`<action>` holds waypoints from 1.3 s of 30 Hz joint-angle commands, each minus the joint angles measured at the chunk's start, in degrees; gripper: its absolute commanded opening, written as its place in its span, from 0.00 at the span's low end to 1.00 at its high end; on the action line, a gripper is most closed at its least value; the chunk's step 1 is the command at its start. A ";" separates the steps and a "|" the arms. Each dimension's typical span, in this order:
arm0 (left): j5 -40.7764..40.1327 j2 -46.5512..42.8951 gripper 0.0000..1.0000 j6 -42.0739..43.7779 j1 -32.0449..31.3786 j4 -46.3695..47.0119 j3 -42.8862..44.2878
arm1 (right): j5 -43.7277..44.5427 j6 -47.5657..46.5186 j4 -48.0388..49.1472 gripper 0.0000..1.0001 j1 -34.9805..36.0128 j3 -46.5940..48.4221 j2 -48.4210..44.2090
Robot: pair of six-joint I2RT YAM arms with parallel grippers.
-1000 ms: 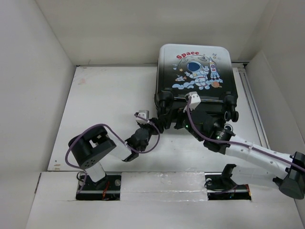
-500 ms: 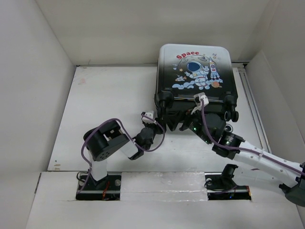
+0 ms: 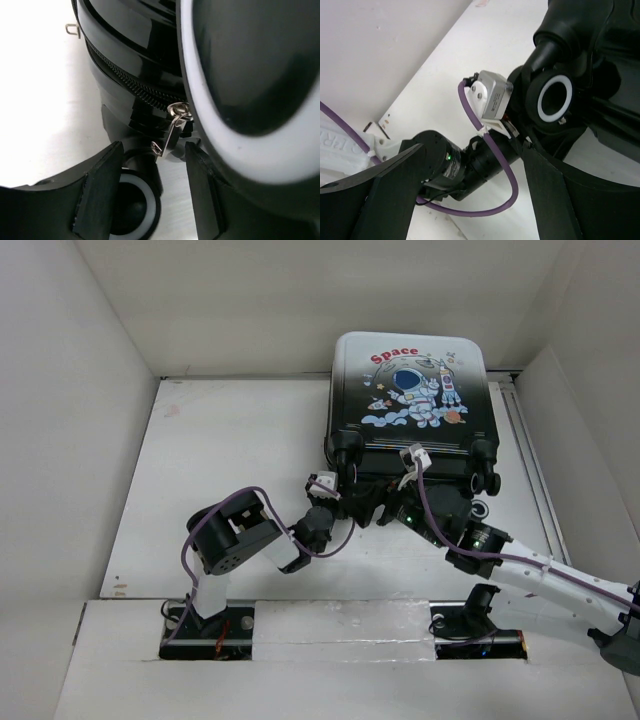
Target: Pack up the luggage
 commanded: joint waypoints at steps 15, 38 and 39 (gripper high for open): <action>-7.03 -3.49 0.00 10.35 0.45 33.37 -0.48 | 2.01 1.44 2.06 0.86 -0.27 -3.26 -4.54; 7.46 -5.79 0.46 6.31 2.12 38.65 -7.08 | 0.09 -1.90 -0.40 0.88 -6.25 0.00 -4.80; 7.47 -5.18 0.46 6.30 2.12 38.65 -6.20 | 0.08 -2.51 -0.40 0.87 -6.25 0.00 -4.80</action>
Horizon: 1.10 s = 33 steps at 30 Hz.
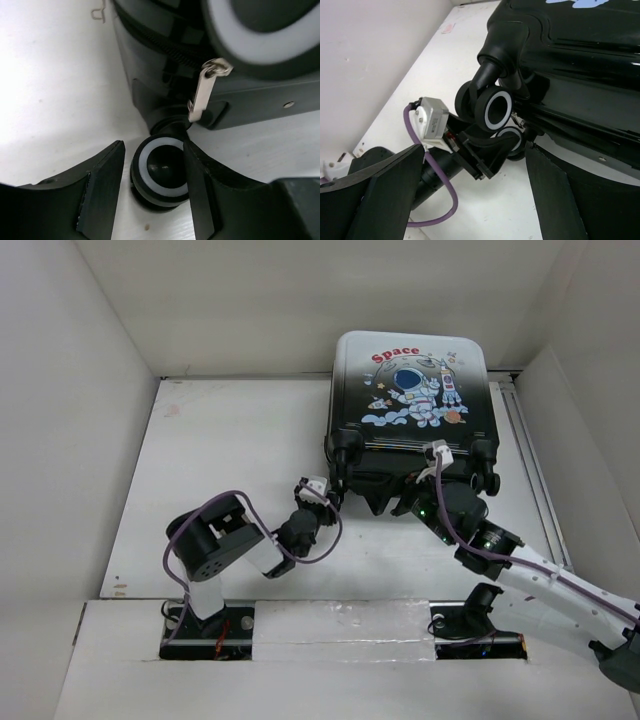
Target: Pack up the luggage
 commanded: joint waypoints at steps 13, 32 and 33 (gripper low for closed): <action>5.14 -2.59 0.43 3.08 -1.10 40.52 2.53 | -4.56 -3.09 1.24 0.86 -0.35 2.46 -0.40; 4.35 0.39 0.40 6.60 1.45 40.52 9.56 | -7.29 -3.62 -0.95 0.85 -0.87 3.61 -1.02; 3.74 1.27 0.40 6.60 1.45 40.52 10.34 | -7.29 -3.62 -0.95 0.85 -0.87 3.61 -1.02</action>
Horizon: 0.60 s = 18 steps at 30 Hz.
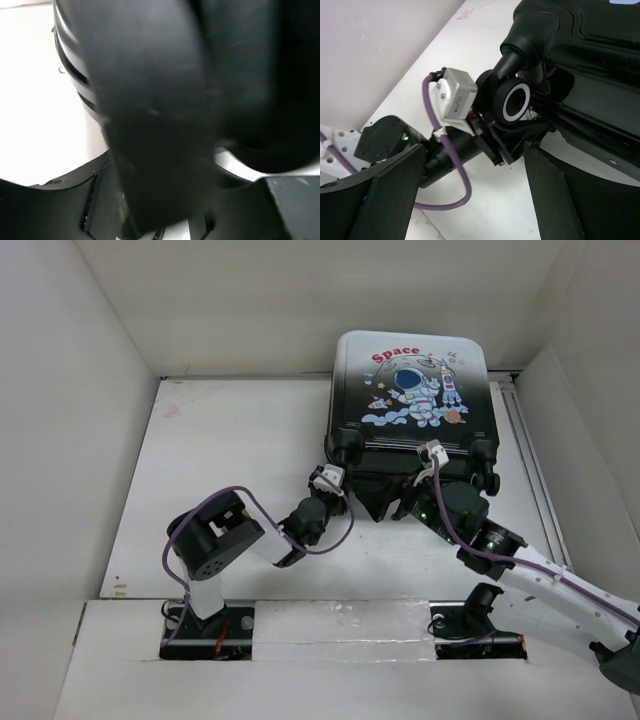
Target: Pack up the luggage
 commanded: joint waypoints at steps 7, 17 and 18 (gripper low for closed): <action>-4.84 4.97 0.34 4.06 1.21 43.23 5.78 | -2.29 -0.65 1.74 0.85 -0.35 1.77 -0.30; -4.24 1.11 0.03 4.06 1.21 43.23 5.78 | -5.54 -0.65 1.74 0.65 -0.35 -0.34 -0.82; -4.76 0.40 0.00 4.06 1.21 43.23 5.78 | -5.54 -0.65 2.26 0.65 -0.35 -0.34 -0.82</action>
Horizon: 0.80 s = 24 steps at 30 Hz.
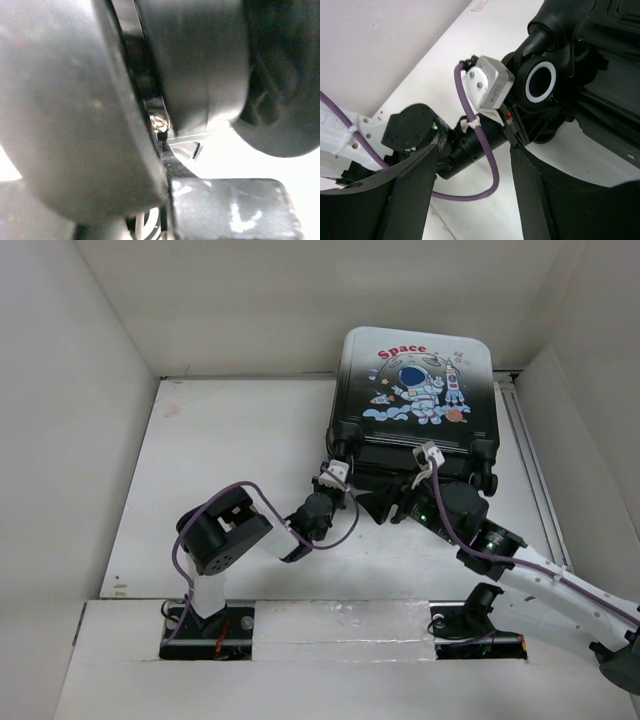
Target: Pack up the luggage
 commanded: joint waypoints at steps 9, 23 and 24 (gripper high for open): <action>-0.63 -10.75 0.00 4.93 0.64 43.76 -2.09 | 2.89 0.50 2.11 0.79 -0.35 -1.46 -0.25; -9.33 -15.94 0.00 7.83 2.66 43.76 -10.69 | 14.94 -1.87 -4.39 0.91 -6.84 3.46 2.74; -9.34 -16.73 0.00 7.83 2.67 43.76 -10.70 | 14.94 -1.88 -6.04 0.91 -8.68 3.46 2.04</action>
